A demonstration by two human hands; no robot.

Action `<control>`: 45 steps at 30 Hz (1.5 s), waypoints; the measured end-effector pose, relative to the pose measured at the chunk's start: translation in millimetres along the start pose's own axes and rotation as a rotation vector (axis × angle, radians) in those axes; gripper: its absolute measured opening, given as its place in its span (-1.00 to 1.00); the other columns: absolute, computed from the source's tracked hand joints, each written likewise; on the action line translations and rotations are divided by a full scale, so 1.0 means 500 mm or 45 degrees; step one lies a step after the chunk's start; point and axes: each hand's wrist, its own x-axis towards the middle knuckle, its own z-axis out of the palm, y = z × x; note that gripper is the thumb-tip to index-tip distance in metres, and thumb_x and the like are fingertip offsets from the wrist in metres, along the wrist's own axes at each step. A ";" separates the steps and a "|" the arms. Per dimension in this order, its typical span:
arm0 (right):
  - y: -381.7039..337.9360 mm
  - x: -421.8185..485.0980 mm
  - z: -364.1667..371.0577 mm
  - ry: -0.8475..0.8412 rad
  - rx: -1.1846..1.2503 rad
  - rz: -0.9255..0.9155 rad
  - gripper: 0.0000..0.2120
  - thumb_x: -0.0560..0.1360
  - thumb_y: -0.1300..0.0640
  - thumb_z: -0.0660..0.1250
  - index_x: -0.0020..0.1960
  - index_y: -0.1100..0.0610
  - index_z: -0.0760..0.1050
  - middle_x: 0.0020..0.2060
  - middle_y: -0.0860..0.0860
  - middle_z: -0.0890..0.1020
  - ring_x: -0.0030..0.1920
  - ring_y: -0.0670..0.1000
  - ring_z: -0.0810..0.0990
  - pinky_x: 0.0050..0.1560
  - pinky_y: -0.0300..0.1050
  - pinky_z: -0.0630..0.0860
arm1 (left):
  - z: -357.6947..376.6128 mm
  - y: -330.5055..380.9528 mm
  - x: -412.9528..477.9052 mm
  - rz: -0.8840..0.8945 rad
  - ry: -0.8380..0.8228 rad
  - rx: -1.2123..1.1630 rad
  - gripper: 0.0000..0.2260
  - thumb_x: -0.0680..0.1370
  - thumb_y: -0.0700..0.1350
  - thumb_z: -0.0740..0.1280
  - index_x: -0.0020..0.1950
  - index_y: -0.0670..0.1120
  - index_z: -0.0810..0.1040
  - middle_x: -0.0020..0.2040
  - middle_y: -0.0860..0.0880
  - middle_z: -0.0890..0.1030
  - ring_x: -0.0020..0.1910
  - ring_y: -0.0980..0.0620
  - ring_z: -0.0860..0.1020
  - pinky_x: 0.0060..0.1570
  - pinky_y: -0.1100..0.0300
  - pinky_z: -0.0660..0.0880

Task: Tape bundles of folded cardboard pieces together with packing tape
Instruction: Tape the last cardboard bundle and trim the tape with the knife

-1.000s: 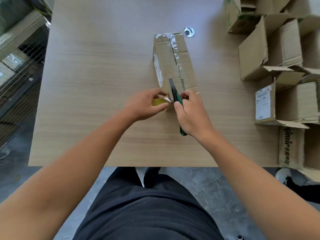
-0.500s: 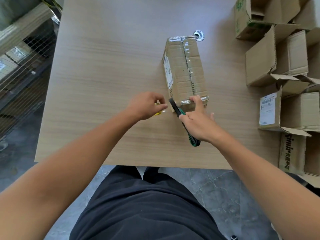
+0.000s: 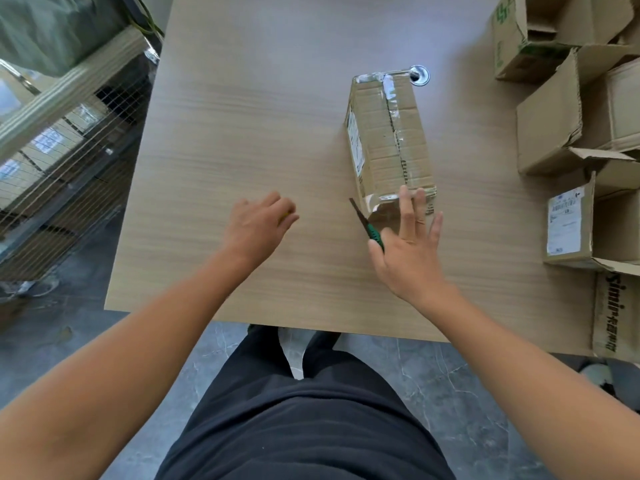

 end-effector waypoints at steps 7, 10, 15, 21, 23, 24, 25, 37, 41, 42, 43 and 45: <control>-0.047 -0.057 0.023 0.280 0.052 0.042 -0.68 0.60 -0.09 0.20 -0.07 0.16 0.49 0.15 0.15 0.55 0.28 0.25 0.48 0.44 0.38 0.19 | 0.053 -0.113 -0.089 0.034 0.066 0.130 -0.88 0.64 -0.02 0.33 0.01 -0.05 0.59 -0.09 -0.03 0.57 -0.29 -0.15 0.58 -0.17 0.04 0.31; -0.135 -0.052 0.043 -0.104 0.421 0.202 -0.73 0.67 -0.10 0.16 -0.01 0.10 0.31 -0.30 0.04 0.54 -0.31 0.16 0.53 -0.28 0.00 0.45 | 0.066 -0.147 -0.104 0.119 0.133 0.179 -0.91 0.63 -0.03 0.35 0.01 -0.04 0.58 -0.10 -0.02 0.55 -0.31 -0.13 0.54 -0.18 0.03 0.33; -0.341 0.030 0.132 -0.361 0.725 0.373 -0.78 0.65 0.04 0.13 0.21 0.15 0.23 -0.16 0.10 0.52 -0.26 0.11 0.51 -0.29 0.03 0.44 | 0.063 -0.239 -0.135 0.016 0.057 0.240 -0.74 0.60 -0.05 0.34 0.25 -0.11 0.56 0.02 -0.12 0.56 -0.19 -0.19 0.55 -0.15 -0.06 0.45; -0.485 0.104 0.237 -0.101 0.404 0.320 -0.64 0.60 0.12 0.33 0.30 0.28 0.38 0.26 0.23 0.38 0.26 0.26 0.41 0.31 0.10 0.36 | 0.057 -0.323 -0.161 0.002 -0.320 0.220 -0.43 0.68 -0.09 0.15 0.65 -0.11 0.01 0.35 -0.12 0.39 0.14 -0.19 0.44 0.08 -0.09 0.41; -0.491 0.104 0.244 -0.035 0.279 0.373 -0.58 0.57 0.01 0.37 0.32 0.22 0.41 0.24 0.18 0.44 0.26 0.24 0.43 0.22 0.12 0.38 | 0.054 -0.326 -0.163 -0.016 -0.340 0.158 -0.42 0.68 -0.07 0.16 0.65 -0.06 -0.01 0.38 -0.09 0.38 0.17 -0.18 0.43 0.11 -0.07 0.40; -0.489 0.101 0.244 -0.028 0.228 0.385 -0.53 0.57 -0.06 0.37 0.35 0.19 0.41 0.24 0.16 0.47 0.26 0.22 0.43 0.20 0.12 0.39 | 0.051 -0.324 -0.162 -0.037 -0.345 0.129 -0.42 0.68 -0.06 0.17 0.65 -0.03 0.02 0.38 -0.08 0.38 0.18 -0.18 0.42 0.12 -0.07 0.40; -0.484 0.098 0.243 -0.038 0.205 0.376 -0.48 0.57 -0.12 0.36 0.39 0.17 0.39 0.27 0.14 0.47 0.28 0.21 0.42 0.21 0.12 0.39 | 0.049 -0.322 -0.161 -0.064 -0.346 0.100 -0.44 0.67 -0.05 0.18 0.65 0.01 0.06 0.38 -0.07 0.38 0.18 -0.17 0.43 0.13 -0.06 0.40; -0.268 -0.017 0.157 0.049 0.467 0.293 -0.54 0.60 -0.02 0.32 0.41 0.19 0.44 0.27 0.13 0.46 0.31 0.20 0.38 0.38 0.14 0.33 | 0.049 -0.263 -0.085 -0.375 -0.087 0.025 -0.74 0.65 -0.04 0.26 0.02 -0.17 0.65 0.13 -0.14 0.47 0.08 -0.18 0.45 0.01 -0.08 0.45; -0.230 -0.015 0.126 0.222 0.472 0.089 -0.62 0.57 0.11 0.36 0.32 0.26 0.47 0.27 0.16 0.50 0.37 0.23 0.37 0.43 0.14 0.30 | 0.037 -0.235 -0.081 -0.481 -0.038 0.128 -0.75 0.63 0.05 0.27 0.09 -0.05 0.66 0.16 -0.07 0.49 0.16 -0.16 0.40 0.10 -0.03 0.31; -0.224 -0.010 0.115 0.269 0.495 0.028 -0.63 0.57 0.13 0.36 0.32 0.27 0.47 0.30 0.17 0.49 0.41 0.22 0.34 0.47 0.12 0.27 | 0.031 -0.221 -0.081 -0.483 -0.001 0.118 -0.75 0.63 0.08 0.28 0.16 -0.02 0.64 0.17 -0.06 0.50 0.20 -0.15 0.40 0.14 -0.04 0.30; -0.216 -0.005 0.102 0.322 0.518 -0.024 -0.63 0.58 0.13 0.34 0.32 0.28 0.47 0.32 0.17 0.49 0.44 0.21 0.31 0.51 0.09 0.23 | 0.024 -0.204 -0.078 -0.469 0.031 0.100 -0.72 0.62 0.10 0.29 0.24 0.01 0.62 0.19 -0.05 0.51 0.23 -0.15 0.40 0.17 -0.05 0.30; -0.189 0.008 0.073 0.455 0.550 -0.107 -0.64 0.58 0.12 0.30 0.31 0.29 0.48 0.33 0.18 0.49 0.48 0.19 0.29 0.52 0.05 0.21 | 0.009 -0.158 -0.062 -0.399 0.066 0.054 -0.66 0.60 0.12 0.32 0.31 0.02 0.58 0.24 -0.04 0.51 0.28 -0.14 0.39 0.23 -0.05 0.29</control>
